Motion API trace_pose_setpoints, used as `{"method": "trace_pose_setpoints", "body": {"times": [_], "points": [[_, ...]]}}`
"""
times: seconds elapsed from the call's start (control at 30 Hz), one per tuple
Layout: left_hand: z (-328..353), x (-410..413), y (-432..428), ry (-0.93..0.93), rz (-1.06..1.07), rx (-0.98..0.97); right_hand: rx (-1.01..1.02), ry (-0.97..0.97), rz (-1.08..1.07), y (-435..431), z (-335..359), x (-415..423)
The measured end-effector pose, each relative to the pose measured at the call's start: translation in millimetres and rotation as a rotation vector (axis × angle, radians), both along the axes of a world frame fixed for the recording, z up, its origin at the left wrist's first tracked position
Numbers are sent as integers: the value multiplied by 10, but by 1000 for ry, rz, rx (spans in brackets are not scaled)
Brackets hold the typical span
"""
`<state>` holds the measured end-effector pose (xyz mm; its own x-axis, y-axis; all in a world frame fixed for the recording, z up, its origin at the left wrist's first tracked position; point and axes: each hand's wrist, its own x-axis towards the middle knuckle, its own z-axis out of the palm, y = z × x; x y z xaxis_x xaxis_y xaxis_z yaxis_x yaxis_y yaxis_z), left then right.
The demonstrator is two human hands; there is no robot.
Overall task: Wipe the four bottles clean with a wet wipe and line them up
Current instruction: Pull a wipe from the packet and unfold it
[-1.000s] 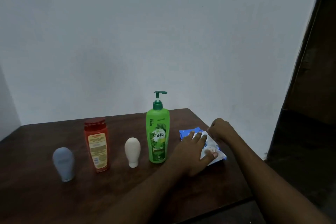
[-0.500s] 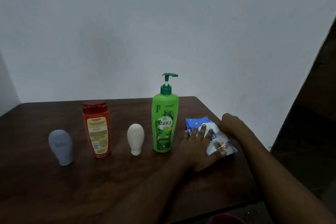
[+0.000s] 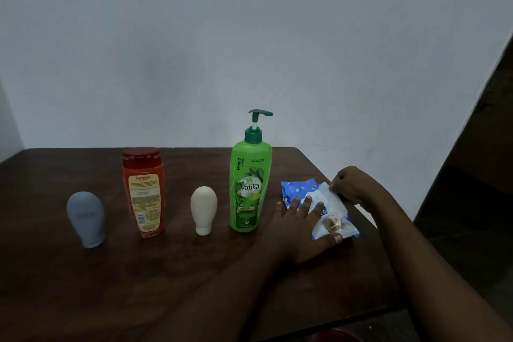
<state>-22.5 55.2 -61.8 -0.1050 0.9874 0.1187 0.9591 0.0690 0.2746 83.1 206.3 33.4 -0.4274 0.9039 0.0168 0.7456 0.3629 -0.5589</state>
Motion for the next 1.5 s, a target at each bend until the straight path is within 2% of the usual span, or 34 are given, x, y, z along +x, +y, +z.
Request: {"method": "trace_pose_setpoints", "body": {"times": [0.27,0.47,0.67,0.83,0.9,0.93,0.97,1.0,1.03,1.07,1.1,1.13,1.2,1.3,1.5], "points": [[28,-15,-14,2,0,-34,85,96,11,-84,145,59],[49,10,-15,2,-13,-42,166,239,47,-232,530,231],[53,9,-44,-9,-7,-37,106,376,133,-554,899,358],[113,37,-170,-149,9,145,0,504,183,-824,1036,398],[278,120,-284,-341,55,218,-52,585,210,-927,1070,431],[438,217,-379,-581,111,264,-90,630,228,-978,1066,453],[556,313,-448,-944,218,306,-133,679,251,-1033,1054,479],[649,403,-499,-1354,281,320,-179,733,272,-1080,1029,508],[743,489,-572,-1689,302,324,-226,795,286,-1135,1002,537],[840,553,-634,-1940,312,291,-275,861,294,-1197,967,564],[908,608,-723,-2102,296,251,-323,920,299,-1269,926,589],[963,639,-816,-2184,280,234,-365,966,302,-1353,883,608],[1104,692,-1038,-2209,243,284,-438,1035,299,-1521,797,641],[1272,723,-1346,-2167,210,341,-504,1113,265,-1770,689,656],[1318,610,-1728,-2071,365,393,-577,1158,225,-2145,634,510]]}}
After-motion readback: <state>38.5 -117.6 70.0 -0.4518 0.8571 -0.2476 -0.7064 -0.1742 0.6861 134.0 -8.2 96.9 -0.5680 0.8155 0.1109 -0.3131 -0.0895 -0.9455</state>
